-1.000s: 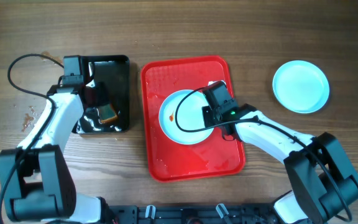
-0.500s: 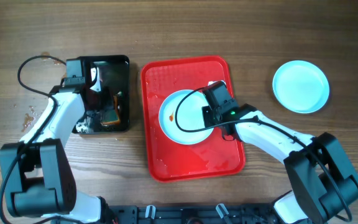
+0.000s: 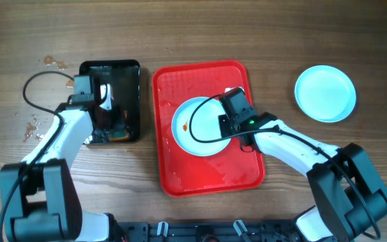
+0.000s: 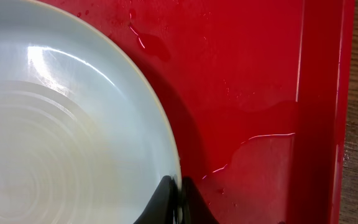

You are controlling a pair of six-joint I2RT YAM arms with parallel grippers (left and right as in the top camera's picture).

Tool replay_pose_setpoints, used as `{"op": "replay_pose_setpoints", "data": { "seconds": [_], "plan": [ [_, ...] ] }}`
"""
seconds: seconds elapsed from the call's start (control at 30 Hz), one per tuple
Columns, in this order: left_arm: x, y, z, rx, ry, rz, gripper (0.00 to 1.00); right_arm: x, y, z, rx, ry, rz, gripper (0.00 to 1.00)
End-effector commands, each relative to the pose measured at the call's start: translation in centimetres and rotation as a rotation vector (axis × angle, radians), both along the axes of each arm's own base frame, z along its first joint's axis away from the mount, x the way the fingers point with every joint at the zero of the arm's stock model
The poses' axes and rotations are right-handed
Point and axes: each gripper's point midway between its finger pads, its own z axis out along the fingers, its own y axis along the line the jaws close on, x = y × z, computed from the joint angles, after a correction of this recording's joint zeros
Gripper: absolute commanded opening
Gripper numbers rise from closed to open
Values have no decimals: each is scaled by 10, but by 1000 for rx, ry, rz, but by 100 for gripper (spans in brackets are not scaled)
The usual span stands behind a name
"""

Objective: Clean dirty plates on tray and stack at the side
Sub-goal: 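Rub the sponge on the black tray with the left gripper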

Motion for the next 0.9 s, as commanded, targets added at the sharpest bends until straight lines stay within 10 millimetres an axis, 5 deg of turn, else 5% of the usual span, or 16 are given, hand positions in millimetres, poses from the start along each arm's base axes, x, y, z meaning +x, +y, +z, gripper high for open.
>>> {"op": "replay_pose_setpoints", "data": {
  "seconds": [0.0, 0.23, 0.3, 0.33, 0.47, 0.57, 0.63, 0.8, 0.87],
  "plan": [
    [13, -1, 20, -1, -57, -5, 58, -2, -2, -9, -14, 24, -7, 4],
    [-43, -6, -41, -24, 155, 5, 34, -2, -2, -9, -14, 24, -8, 4],
    [-45, -6, -47, -24, 158, 5, 5, -2, -2, -9, -13, 24, -9, 4],
    [-40, -5, -44, -22, 139, 4, 4, -2, -2, -9, -13, 23, -10, 4],
    [13, -1, -2, -6, 4, -2, 4, -2, -2, -9, -14, 25, -10, 4],
    [28, 1, 12, 2, -36, -1, 6, -2, -2, -9, -14, 25, -10, 4],
    [25, 2, 11, 7, -22, 1, 45, -2, -2, -9, -14, 25, -10, 4],
    [28, 9, 7, 48, -26, 13, 50, -2, -2, -9, -13, 25, -10, 5],
    [31, 10, 0, 51, -22, 14, 41, -2, -2, -9, -14, 25, -10, 5]
  ]
}}
